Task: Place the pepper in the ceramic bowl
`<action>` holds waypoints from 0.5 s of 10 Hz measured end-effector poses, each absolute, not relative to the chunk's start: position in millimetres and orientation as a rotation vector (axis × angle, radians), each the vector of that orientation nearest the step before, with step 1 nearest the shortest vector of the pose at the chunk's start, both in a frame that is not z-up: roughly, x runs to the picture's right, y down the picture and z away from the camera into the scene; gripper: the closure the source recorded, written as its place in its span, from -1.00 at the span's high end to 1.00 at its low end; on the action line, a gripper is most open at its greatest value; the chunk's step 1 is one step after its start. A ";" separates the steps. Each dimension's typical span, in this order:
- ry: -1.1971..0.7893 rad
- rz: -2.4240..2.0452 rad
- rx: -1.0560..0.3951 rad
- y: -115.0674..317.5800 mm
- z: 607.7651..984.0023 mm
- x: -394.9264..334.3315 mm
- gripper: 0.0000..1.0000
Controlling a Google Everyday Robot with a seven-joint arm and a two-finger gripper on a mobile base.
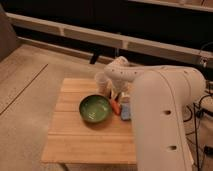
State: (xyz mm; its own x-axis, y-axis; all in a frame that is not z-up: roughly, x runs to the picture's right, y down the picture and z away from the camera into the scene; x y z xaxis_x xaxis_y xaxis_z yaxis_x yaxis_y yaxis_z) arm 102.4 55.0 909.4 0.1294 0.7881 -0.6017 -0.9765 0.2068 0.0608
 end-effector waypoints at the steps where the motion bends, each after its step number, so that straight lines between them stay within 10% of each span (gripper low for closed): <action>1: 0.601 1.337 -0.397 60.3 913.2 101.7 0.30; 5: 0.622 1.347 -0.439 73.1 933.9 97.0 0.30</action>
State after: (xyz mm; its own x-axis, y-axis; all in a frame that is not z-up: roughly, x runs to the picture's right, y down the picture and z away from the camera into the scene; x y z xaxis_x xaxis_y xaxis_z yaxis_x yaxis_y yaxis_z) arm 97.0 73.1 933.9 0.1018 0.7592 -0.6429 -0.9818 0.1809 0.0581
